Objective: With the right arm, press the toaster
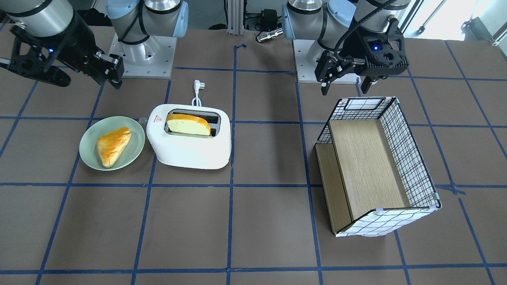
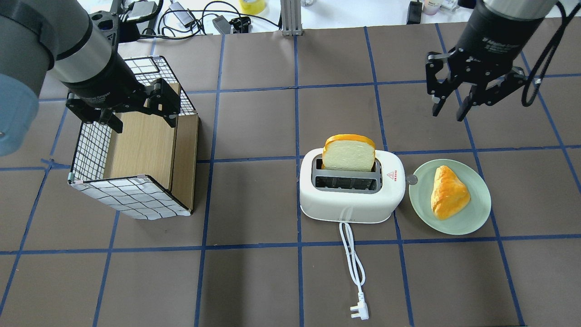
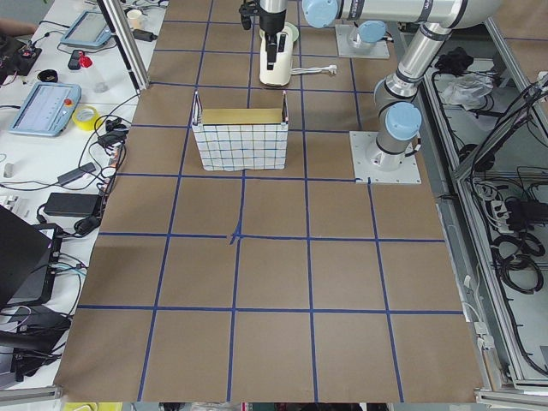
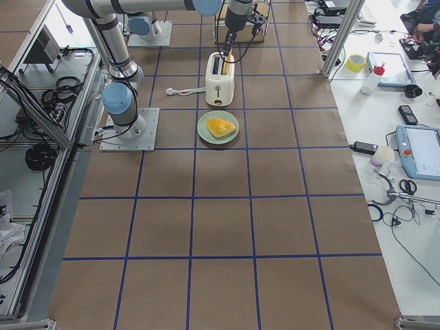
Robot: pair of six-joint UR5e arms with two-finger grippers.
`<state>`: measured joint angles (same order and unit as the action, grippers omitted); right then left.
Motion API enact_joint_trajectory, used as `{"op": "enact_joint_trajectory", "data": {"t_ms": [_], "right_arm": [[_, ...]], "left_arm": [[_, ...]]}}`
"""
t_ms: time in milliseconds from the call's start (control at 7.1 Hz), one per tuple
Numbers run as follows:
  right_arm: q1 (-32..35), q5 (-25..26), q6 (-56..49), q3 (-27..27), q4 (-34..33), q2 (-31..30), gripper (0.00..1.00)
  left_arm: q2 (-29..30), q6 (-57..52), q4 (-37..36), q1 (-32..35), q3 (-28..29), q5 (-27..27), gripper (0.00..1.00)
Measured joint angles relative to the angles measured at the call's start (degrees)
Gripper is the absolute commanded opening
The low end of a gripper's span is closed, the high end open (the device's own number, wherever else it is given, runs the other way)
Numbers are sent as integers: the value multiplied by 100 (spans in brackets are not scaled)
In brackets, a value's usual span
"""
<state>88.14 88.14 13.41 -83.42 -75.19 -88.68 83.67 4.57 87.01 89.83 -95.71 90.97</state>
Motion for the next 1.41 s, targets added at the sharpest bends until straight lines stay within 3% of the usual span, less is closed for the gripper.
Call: {"op": "enact_joint_trajectory", "data": {"t_ms": [141, 563, 1408], "right_arm": [[219, 130, 126, -38, -215, 32, 99], [365, 210, 140, -164, -1000, 60, 100], [370, 281, 161, -187, -1104, 54, 100]], "left_arm": [[0, 0, 0, 0, 0, 0, 100], [0, 0, 0, 0, 0, 0, 100], [0, 0, 0, 0, 0, 0, 100]]}}
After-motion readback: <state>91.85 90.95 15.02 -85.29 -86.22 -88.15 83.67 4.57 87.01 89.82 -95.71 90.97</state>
